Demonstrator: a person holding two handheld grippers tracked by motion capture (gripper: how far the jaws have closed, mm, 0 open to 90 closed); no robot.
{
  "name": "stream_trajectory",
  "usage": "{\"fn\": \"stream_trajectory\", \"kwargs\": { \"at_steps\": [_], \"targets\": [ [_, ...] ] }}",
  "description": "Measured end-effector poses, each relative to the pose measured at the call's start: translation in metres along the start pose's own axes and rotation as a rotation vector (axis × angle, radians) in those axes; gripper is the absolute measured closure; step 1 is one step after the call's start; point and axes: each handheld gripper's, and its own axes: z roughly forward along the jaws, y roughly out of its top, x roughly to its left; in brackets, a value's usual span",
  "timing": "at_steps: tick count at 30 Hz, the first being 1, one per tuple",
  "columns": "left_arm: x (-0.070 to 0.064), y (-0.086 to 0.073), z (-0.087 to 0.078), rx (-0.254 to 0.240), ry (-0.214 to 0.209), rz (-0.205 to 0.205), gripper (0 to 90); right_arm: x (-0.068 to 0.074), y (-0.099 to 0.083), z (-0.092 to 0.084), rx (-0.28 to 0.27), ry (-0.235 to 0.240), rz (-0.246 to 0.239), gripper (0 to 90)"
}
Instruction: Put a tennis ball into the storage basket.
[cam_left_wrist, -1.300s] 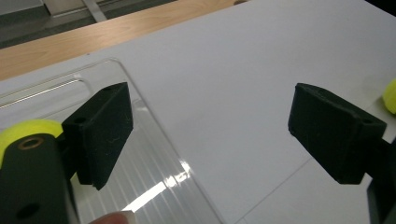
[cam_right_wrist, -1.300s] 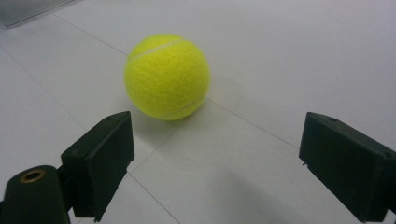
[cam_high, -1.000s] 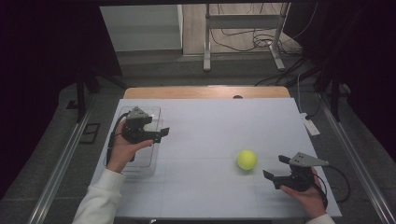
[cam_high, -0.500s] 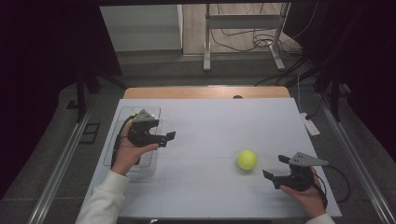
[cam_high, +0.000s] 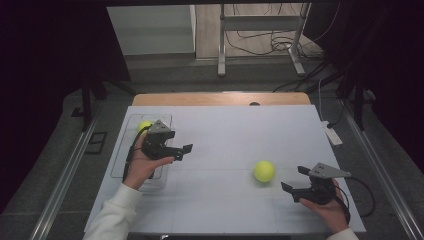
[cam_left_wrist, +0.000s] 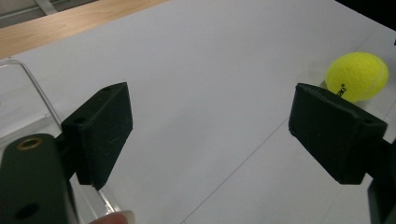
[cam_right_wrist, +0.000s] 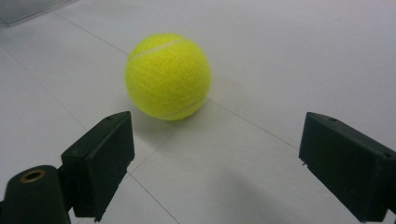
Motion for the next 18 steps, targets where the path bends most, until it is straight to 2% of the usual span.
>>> {"fn": "stream_trajectory", "kwargs": {
  "at_steps": [11,18],
  "targets": [
    [-0.004,0.002,0.008,0.001,-0.049,-0.010,14.8,0.000,-0.001,-0.001,0.002,0.001,0.001,10.7],
    [-0.010,0.003,0.012,0.009,-0.064,0.001,14.7,0.000,-0.002,-0.002,0.003,-0.003,0.002,10.7]
  ]
}}
